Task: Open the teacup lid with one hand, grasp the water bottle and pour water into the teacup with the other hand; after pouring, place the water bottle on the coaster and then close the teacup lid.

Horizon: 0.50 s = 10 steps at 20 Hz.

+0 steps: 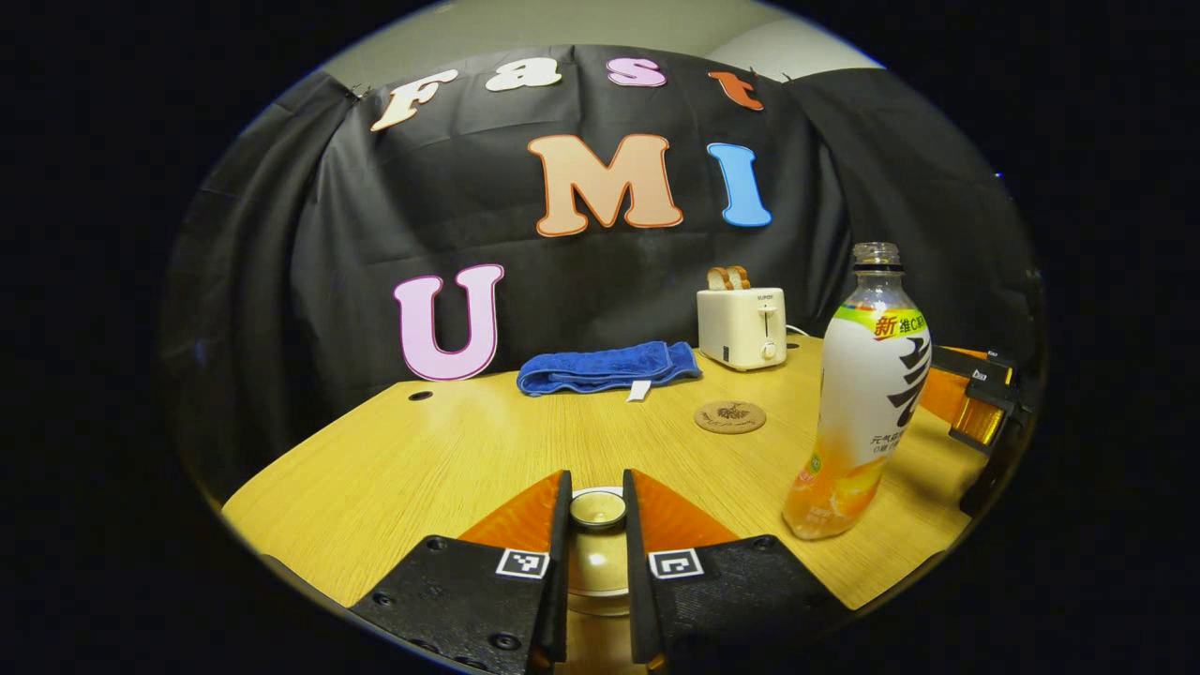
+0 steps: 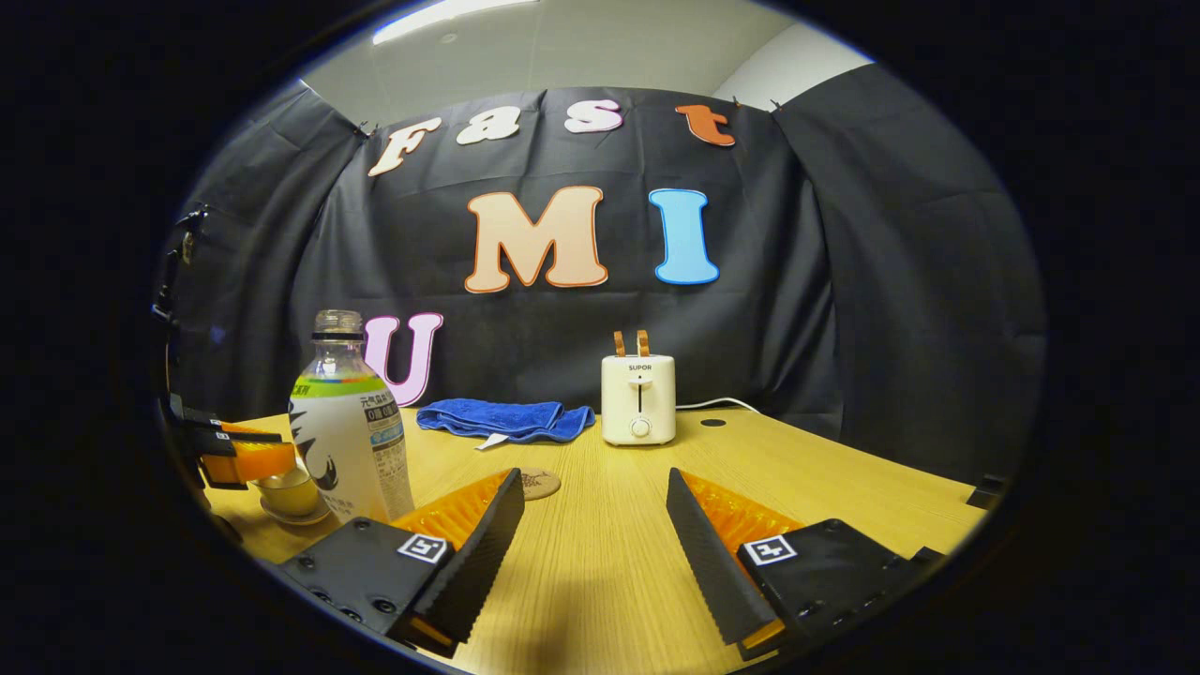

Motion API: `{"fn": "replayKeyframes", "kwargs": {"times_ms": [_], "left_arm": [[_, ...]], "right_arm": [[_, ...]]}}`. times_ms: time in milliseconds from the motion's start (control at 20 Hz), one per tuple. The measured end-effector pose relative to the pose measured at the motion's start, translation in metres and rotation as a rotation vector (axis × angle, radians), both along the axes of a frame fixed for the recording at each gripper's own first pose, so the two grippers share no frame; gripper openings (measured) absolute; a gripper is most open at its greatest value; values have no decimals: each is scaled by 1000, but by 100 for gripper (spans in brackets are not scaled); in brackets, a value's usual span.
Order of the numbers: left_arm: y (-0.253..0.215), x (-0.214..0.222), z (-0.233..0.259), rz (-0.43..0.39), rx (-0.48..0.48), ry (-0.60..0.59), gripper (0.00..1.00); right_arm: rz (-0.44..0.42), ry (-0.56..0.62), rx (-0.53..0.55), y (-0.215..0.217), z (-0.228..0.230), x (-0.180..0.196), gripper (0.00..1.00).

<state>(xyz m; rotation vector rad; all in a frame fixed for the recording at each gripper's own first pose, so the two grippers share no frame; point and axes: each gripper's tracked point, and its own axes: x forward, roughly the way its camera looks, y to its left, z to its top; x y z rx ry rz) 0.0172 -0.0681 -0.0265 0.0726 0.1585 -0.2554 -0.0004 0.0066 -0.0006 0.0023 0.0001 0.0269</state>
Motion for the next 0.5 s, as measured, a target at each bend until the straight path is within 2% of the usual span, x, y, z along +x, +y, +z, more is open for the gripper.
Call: {"fn": "replayKeyframes", "kwargs": {"times_ms": [100,450,500], "left_arm": [[1,0,0,7,-8,-6,24],[9,-4,20,39,-28,-60,24],[10,-5,24,44,-28,-68,24]], "right_arm": [[19,1,1,4,-1,-1,95],[75,19,27,18,-3,-19,95],[88,27,29,21,-4,-22,98]]}}
